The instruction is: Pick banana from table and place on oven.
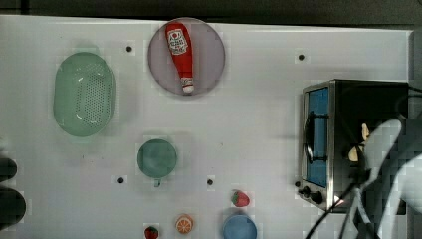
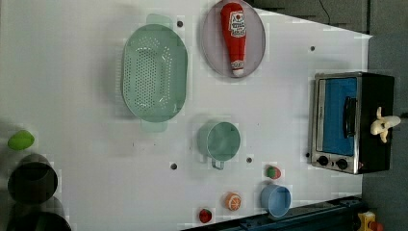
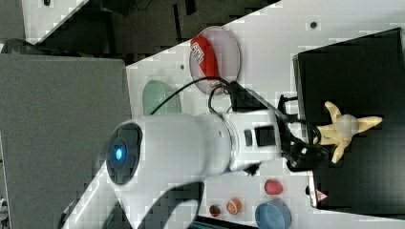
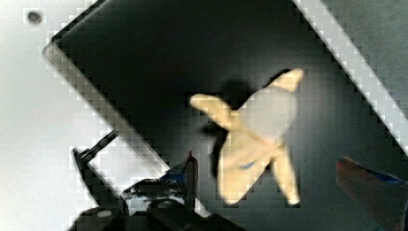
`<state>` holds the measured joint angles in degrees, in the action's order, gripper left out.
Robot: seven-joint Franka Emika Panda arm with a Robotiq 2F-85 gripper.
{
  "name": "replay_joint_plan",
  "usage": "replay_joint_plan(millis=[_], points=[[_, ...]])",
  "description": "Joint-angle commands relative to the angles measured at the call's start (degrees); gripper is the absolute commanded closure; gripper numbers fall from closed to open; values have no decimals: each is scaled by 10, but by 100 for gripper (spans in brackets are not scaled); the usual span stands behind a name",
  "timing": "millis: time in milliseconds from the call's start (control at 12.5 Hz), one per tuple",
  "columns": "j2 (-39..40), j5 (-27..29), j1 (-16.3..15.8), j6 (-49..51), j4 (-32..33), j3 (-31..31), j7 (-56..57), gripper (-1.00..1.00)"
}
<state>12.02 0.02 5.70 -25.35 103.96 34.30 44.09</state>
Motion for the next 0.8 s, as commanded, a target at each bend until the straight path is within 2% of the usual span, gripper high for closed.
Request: replay_joint_plan(millis=[80,240,560,720,800], points=[[-16,1,-28,36,-13,-52,10,-100],[-39,19,-43,38,-21,-104,-41,-100],[-86,24,-61,67,-20,-200,-282,-100],[-118,24,-66,106,-19,-241,-416,-100],[-134,24,-66,136,-19,-259,-447,-100]])
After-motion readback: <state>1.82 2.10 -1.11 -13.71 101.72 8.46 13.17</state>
